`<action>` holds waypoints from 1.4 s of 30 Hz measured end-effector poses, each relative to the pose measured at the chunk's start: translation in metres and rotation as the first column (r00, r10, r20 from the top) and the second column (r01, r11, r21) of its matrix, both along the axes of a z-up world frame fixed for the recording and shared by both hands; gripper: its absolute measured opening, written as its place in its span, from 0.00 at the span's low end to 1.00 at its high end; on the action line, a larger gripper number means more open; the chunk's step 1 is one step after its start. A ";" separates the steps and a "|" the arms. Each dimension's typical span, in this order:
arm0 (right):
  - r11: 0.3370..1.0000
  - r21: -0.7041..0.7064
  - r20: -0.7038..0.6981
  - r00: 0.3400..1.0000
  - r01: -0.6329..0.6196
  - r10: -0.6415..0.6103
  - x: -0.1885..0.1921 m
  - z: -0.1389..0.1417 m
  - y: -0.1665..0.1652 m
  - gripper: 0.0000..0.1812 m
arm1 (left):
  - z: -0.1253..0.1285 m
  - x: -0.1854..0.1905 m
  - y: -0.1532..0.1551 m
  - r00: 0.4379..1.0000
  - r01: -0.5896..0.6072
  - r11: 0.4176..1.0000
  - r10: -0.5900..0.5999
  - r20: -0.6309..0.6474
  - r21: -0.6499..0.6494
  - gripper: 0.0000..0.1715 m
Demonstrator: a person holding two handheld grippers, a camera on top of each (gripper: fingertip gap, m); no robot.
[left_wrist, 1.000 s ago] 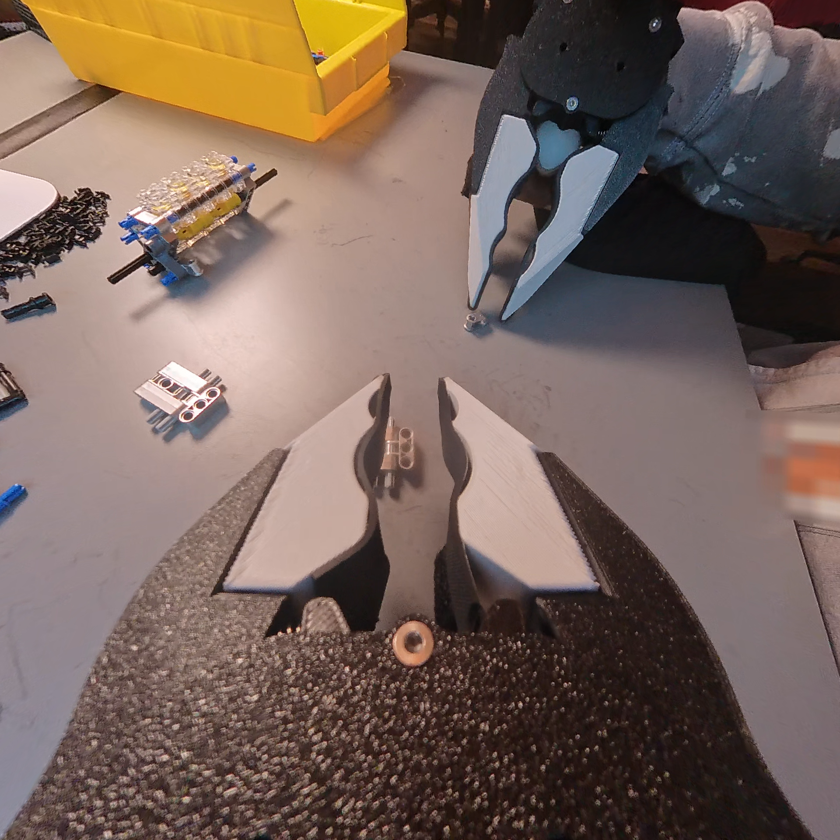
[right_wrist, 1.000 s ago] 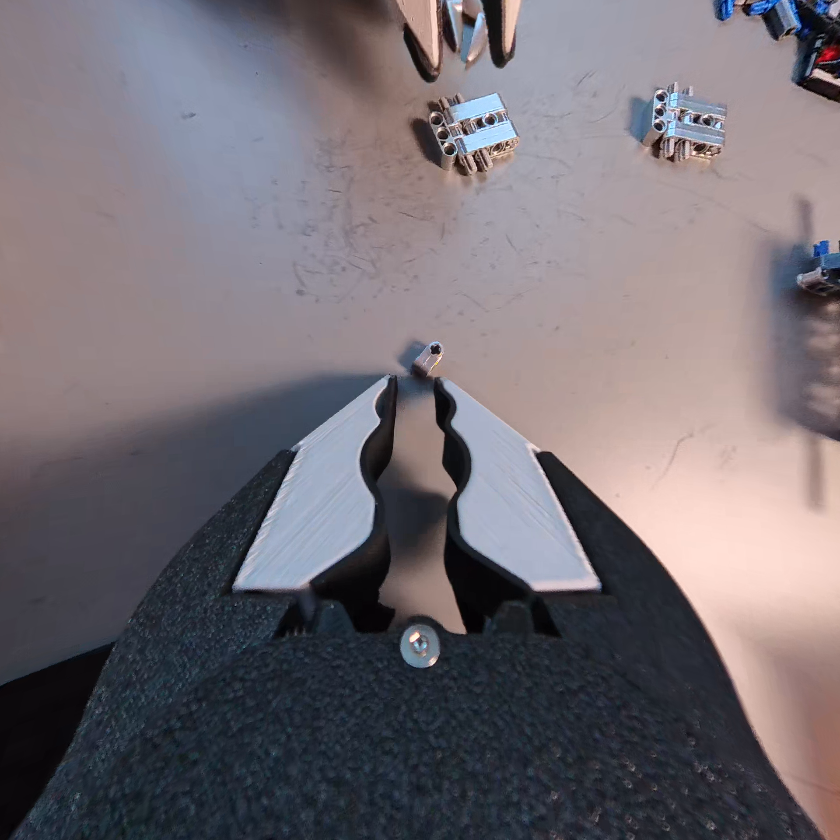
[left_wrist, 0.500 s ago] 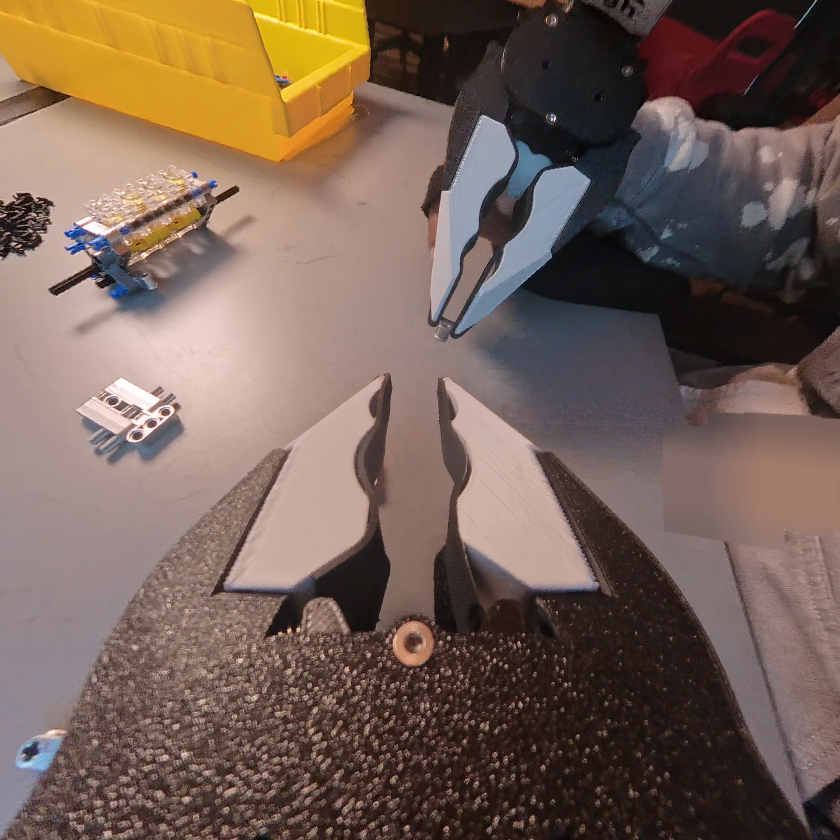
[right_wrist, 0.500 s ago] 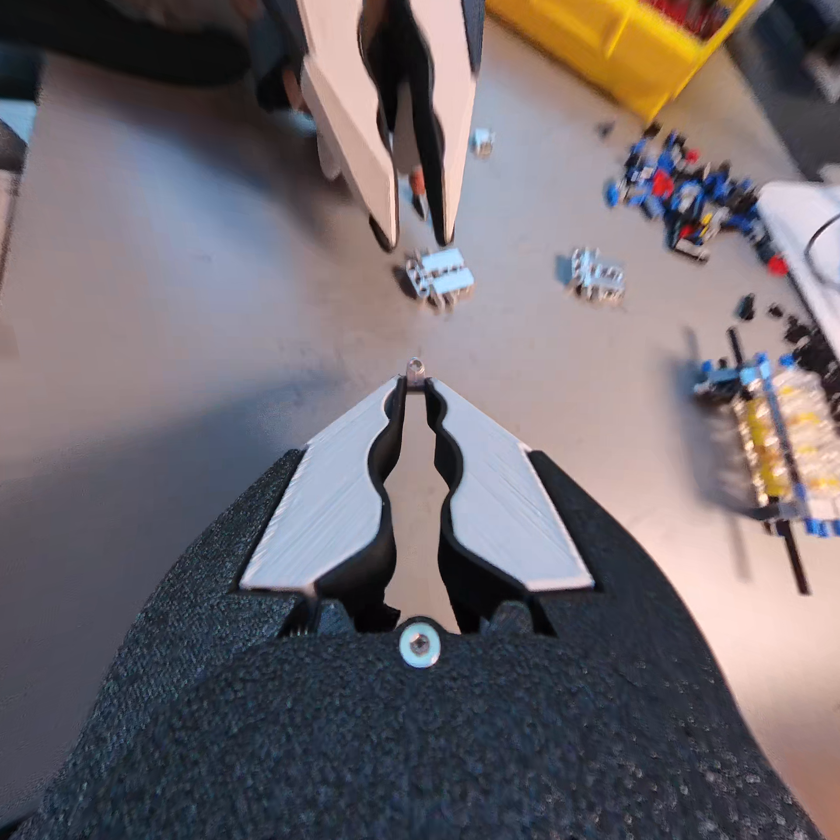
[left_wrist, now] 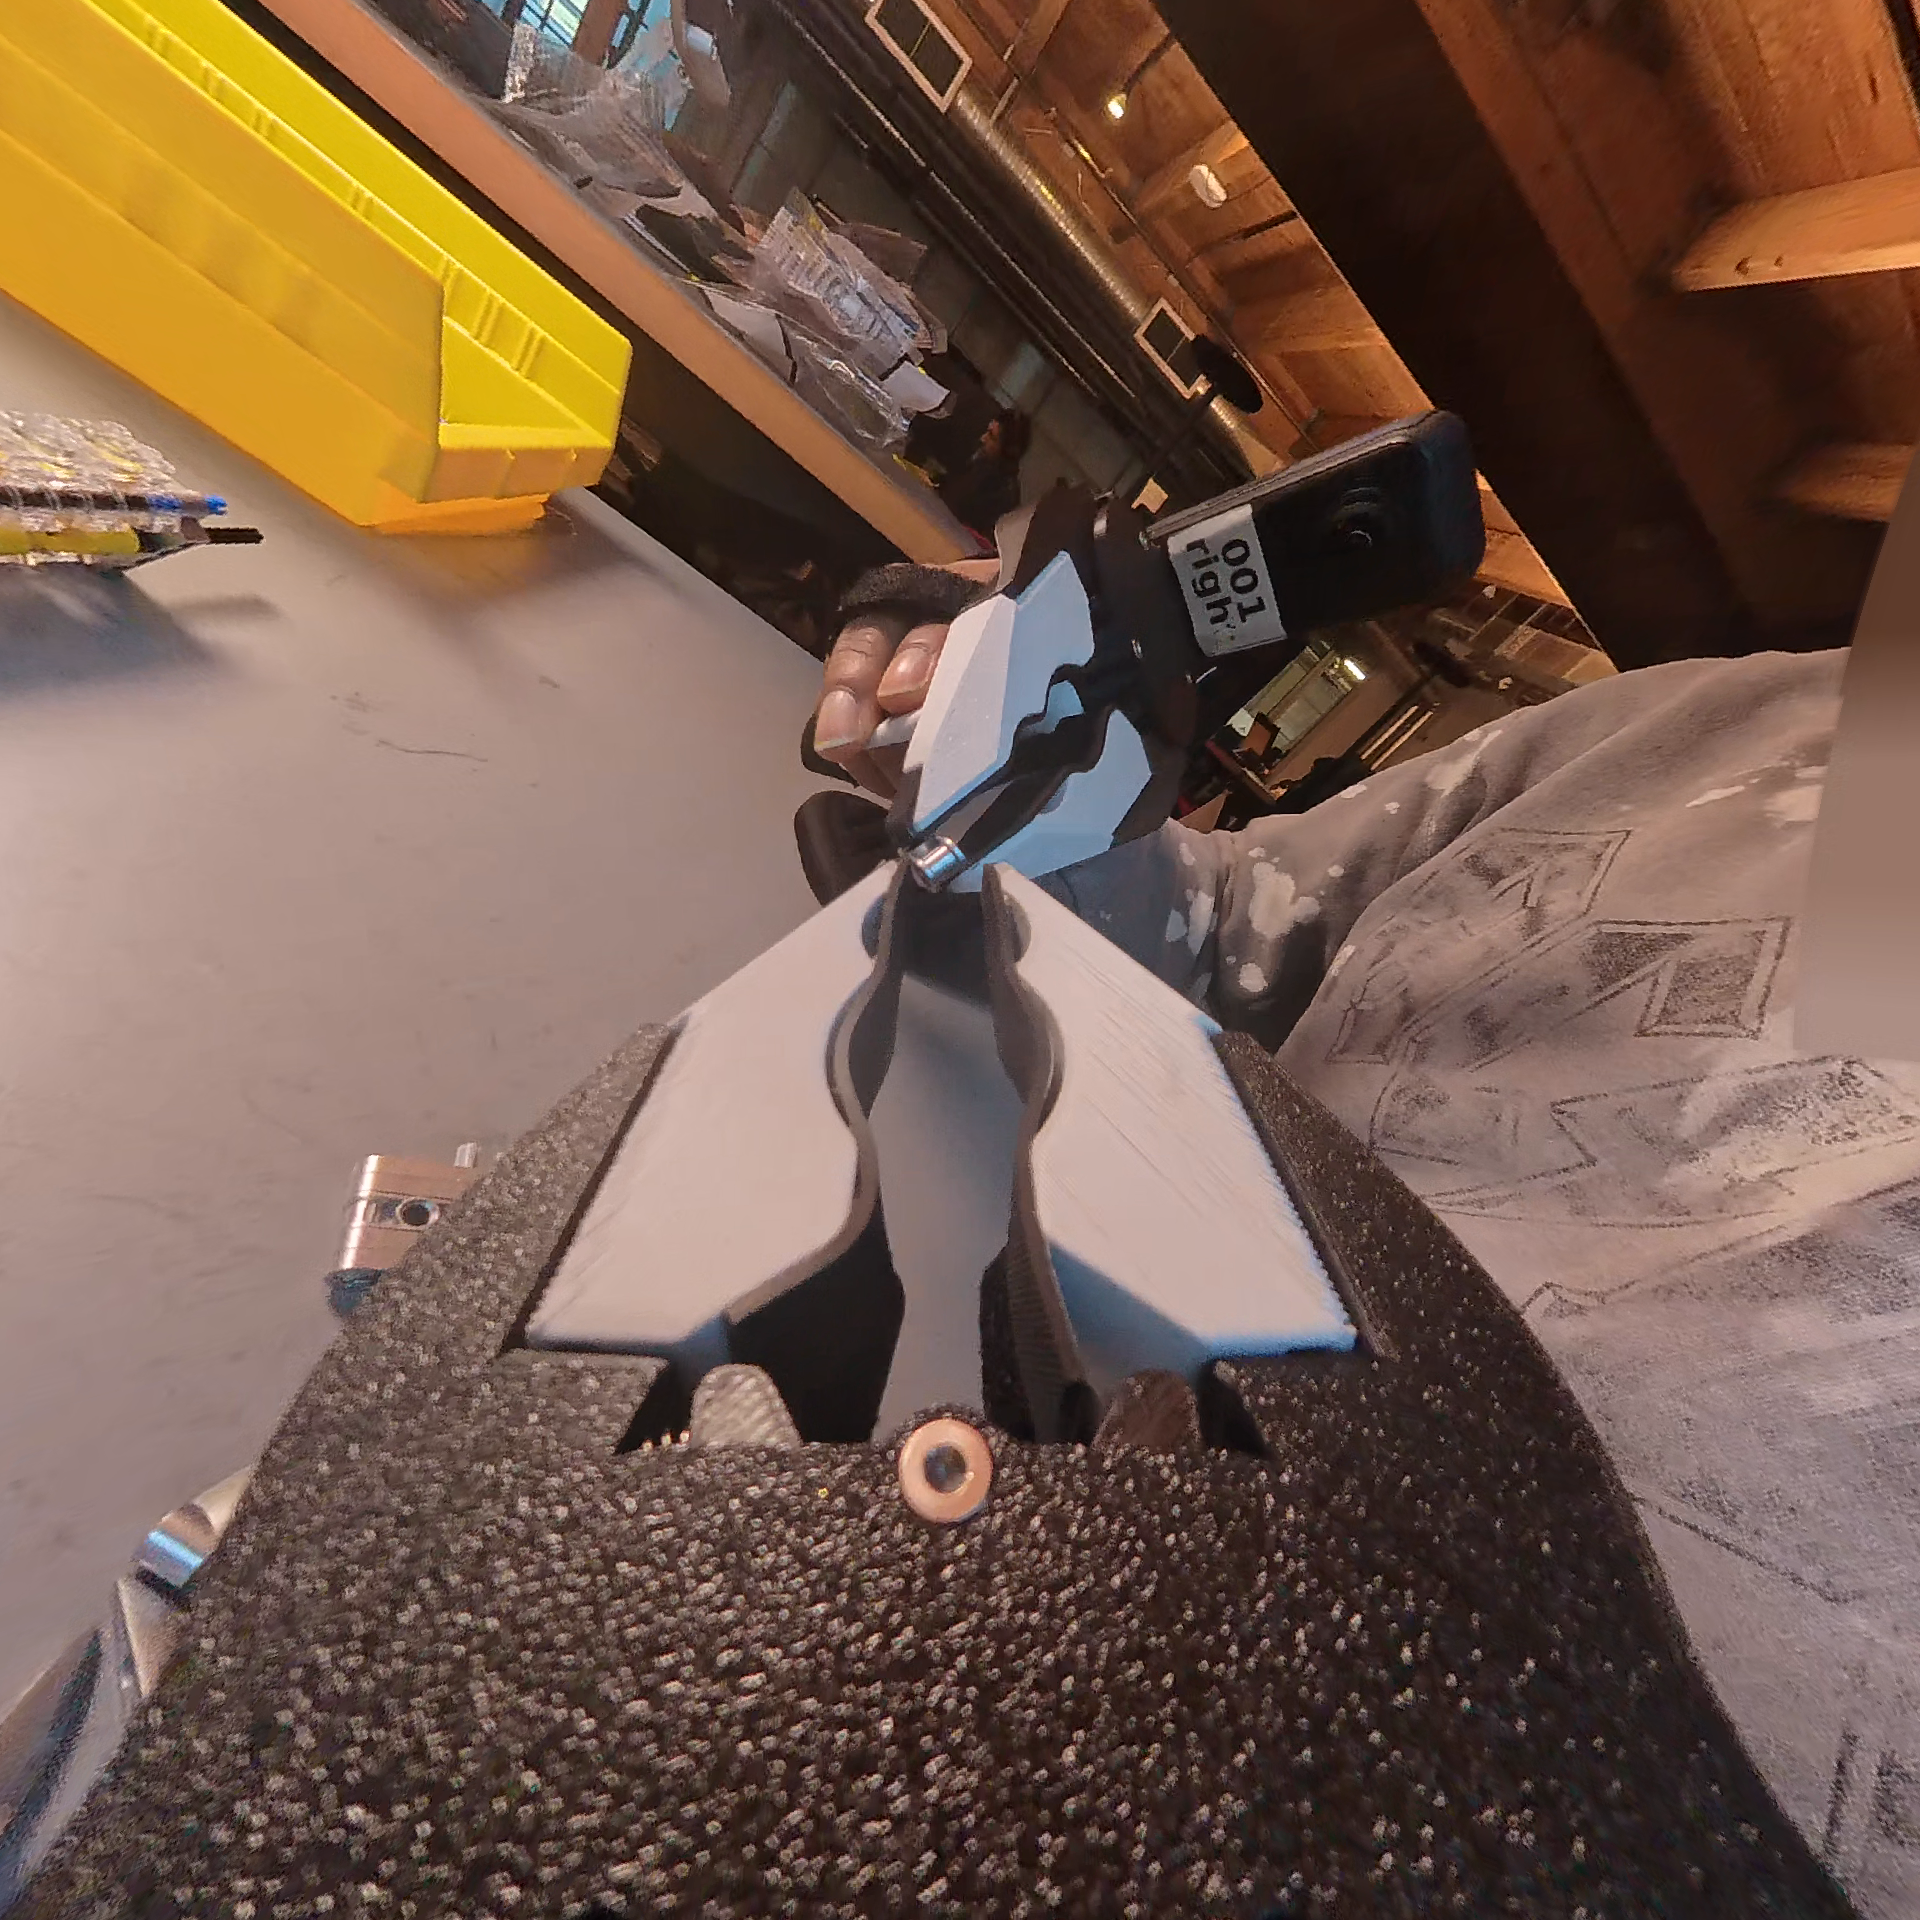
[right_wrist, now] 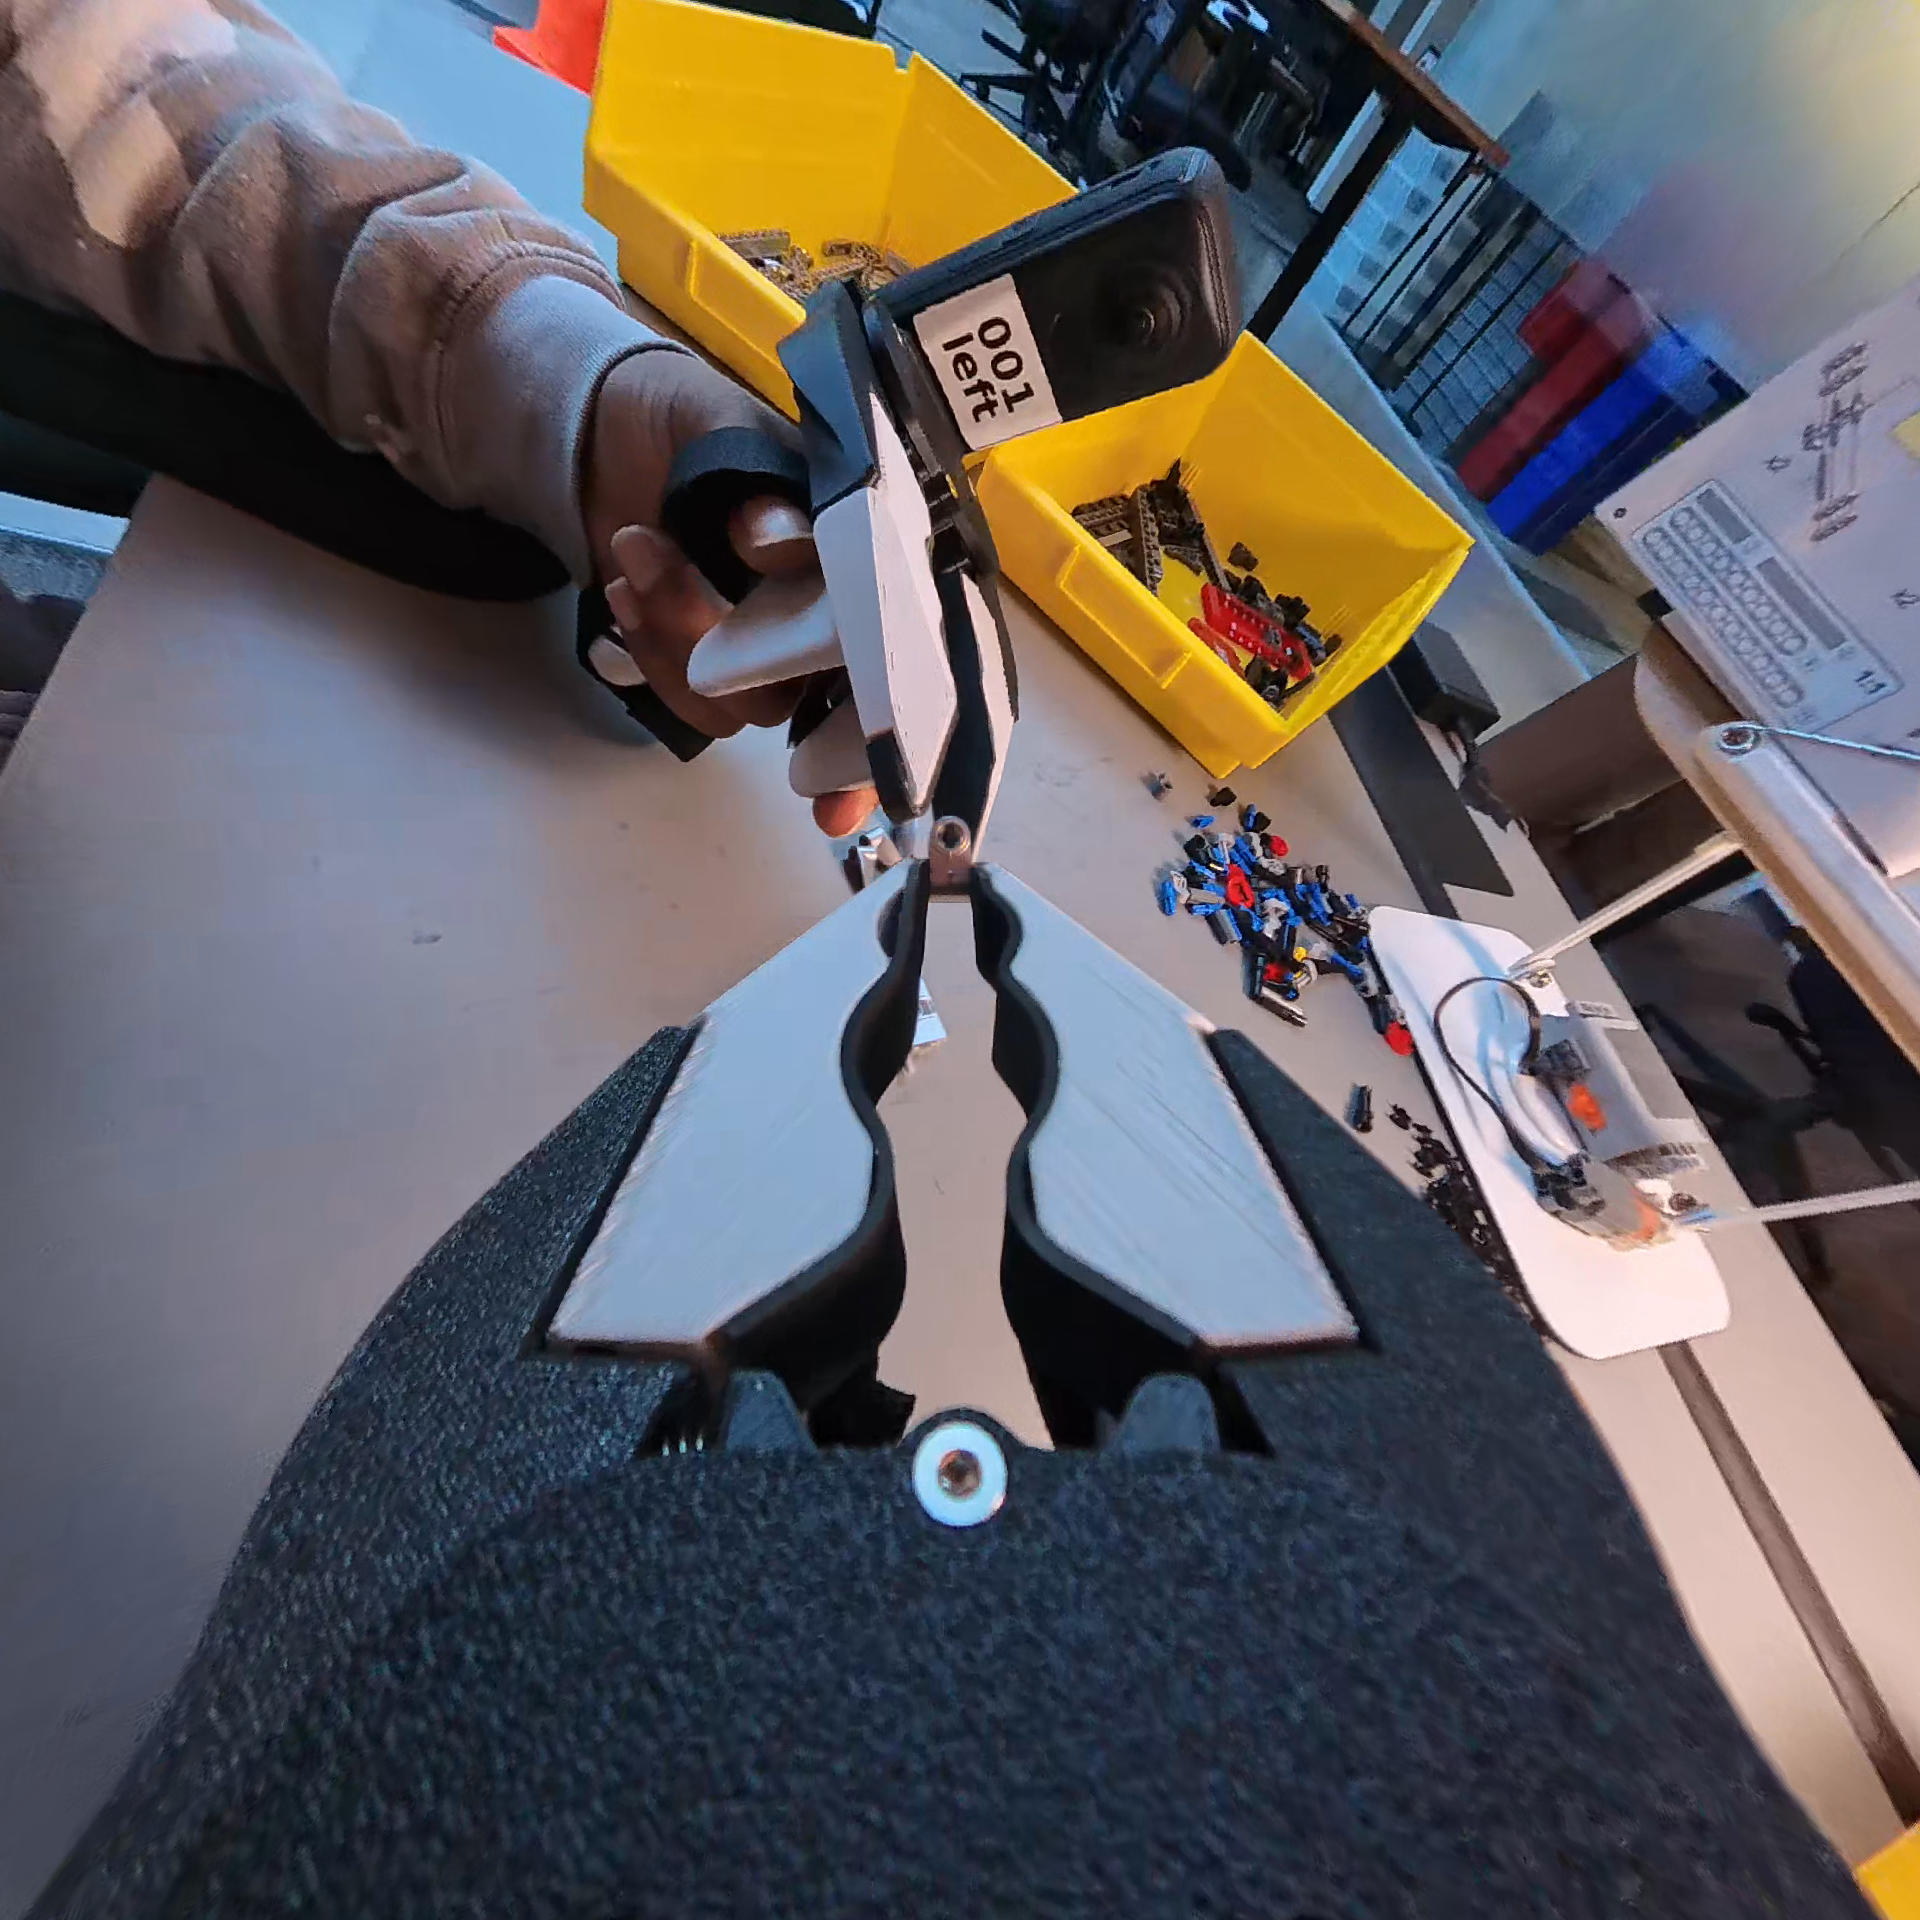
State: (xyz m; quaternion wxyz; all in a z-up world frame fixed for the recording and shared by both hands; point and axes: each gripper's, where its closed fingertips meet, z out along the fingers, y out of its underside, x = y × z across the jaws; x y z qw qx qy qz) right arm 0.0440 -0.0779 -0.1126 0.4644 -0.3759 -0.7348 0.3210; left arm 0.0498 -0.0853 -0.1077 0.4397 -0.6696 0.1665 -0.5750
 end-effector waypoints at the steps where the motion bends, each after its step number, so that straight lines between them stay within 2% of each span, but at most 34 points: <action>1: 1.000 0.011 -0.002 1.000 0.000 0.000 -0.001 0.000 0.000 0.04 | -0.001 0.000 0.001 1.000 -0.007 1.000 0.007 -0.008 -0.005 0.06; 10: 0.969 0.245 -0.006 0.999 0.042 -0.042 -0.008 -0.008 0.006 0.04 | -0.011 -0.005 0.009 0.998 -0.055 0.998 0.054 -0.045 -0.027 0.04; 12: 0.981 0.187 -0.027 0.998 0.055 -0.051 -0.009 -0.005 0.007 0.04 | -0.009 -0.007 0.010 0.994 -0.077 0.997 0.079 -0.078 0.027 0.04; 15: 0.999 -0.009 -0.084 0.995 0.045 -0.046 -0.009 0.006 0.006 0.05 | 0.001 -0.009 0.011 0.976 -0.127 0.976 0.155 -0.152 0.176 0.04; 18: 0.972 -0.235 -0.136 0.989 0.019 -0.053 -0.007 0.019 0.009 0.05 | 0.005 -0.015 0.014 0.921 -0.183 0.923 0.281 -0.269 0.340 0.04; 21: 0.873 -0.488 -0.128 0.990 -0.018 -0.051 -0.007 0.024 0.010 0.08 | 0.011 -0.016 0.015 0.860 -0.198 0.851 0.389 -0.331 0.486 0.04; 25: 0.647 -0.758 -0.143 0.989 -0.080 -0.046 -0.012 0.027 0.008 0.09 | 0.017 -0.017 0.015 0.758 -0.184 0.732 0.531 -0.380 0.656 0.04; 28: 0.465 -0.870 -0.192 0.981 -0.162 -0.019 -0.014 0.032 0.001 0.10 | 0.022 -0.021 0.017 0.670 -0.172 0.628 0.640 -0.377 0.759 0.04; 31: 0.348 -0.920 -0.203 0.979 -0.181 -0.027 -0.018 0.032 0.003 0.10 | 0.024 -0.021 0.017 0.620 -0.142 0.572 0.688 -0.378 0.808 0.04; 36: 0.224 -0.953 -0.214 0.977 -0.205 -0.015 -0.022 0.031 0.002 0.07 | 0.021 -0.017 0.019 0.565 -0.085 0.524 0.726 -0.392 0.847 0.04; 42: 0.217 -0.954 -0.214 0.977 -0.206 -0.013 -0.022 0.027 0.001 0.05 | 0.018 -0.018 0.022 0.516 -0.059 0.504 0.754 -0.406 0.861 0.04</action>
